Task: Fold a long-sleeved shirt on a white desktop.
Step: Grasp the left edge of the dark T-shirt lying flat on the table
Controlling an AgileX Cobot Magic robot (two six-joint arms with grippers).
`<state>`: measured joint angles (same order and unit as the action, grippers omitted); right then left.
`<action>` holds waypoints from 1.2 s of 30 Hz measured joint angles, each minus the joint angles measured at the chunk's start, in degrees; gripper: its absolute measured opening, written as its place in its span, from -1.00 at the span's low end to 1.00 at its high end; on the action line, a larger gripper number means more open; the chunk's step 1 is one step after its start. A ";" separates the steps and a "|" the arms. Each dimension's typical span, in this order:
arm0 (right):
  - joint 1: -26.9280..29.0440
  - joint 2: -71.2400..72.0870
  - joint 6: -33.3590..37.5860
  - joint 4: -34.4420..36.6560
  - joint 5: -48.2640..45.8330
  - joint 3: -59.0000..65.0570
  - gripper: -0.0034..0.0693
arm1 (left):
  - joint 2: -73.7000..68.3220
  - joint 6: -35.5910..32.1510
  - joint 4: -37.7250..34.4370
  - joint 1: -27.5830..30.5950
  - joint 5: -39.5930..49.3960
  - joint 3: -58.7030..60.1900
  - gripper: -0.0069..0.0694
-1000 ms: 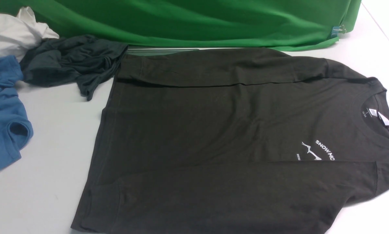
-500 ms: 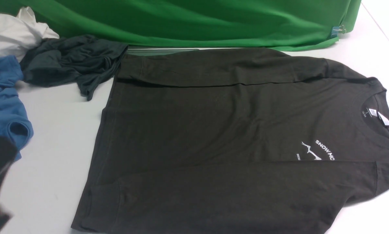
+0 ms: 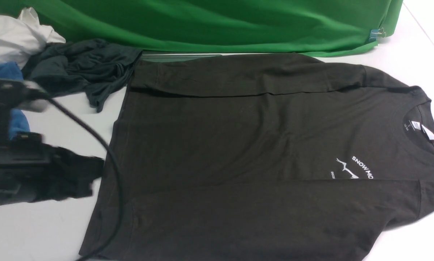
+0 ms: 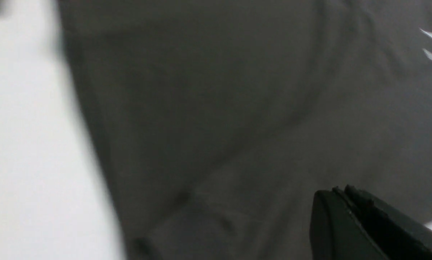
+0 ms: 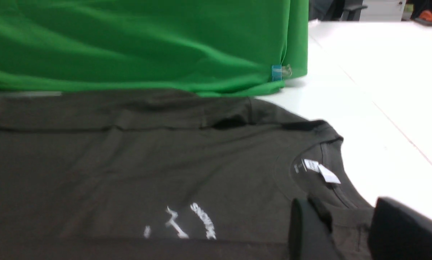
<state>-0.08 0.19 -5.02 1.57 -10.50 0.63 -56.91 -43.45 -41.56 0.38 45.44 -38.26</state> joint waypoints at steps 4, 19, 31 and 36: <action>0.00 0.00 -17.37 3.15 6.72 0.00 -0.24 | -3.06 -2.91 -0.25 -6.66 1.34 -0.19 -0.77; -13.66 -11.93 -12.52 4.72 -13.40 -22.40 -0.36 | -13.02 4.59 11.13 -13.94 5.50 -9.18 -0.77; -36.57 -31.92 11.64 -0.70 -53.12 -48.40 -0.33 | -28.70 6.51 24.64 -13.94 3.46 -10.38 -0.43; -39.08 -31.97 11.71 -1.57 -54.01 -48.59 -0.31 | -34.10 7.00 30.70 -13.94 0.70 -10.38 -0.14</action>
<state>-39.16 -31.77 6.69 0.00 -64.51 -47.96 -91.02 -36.45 -10.86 -13.56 46.14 -48.64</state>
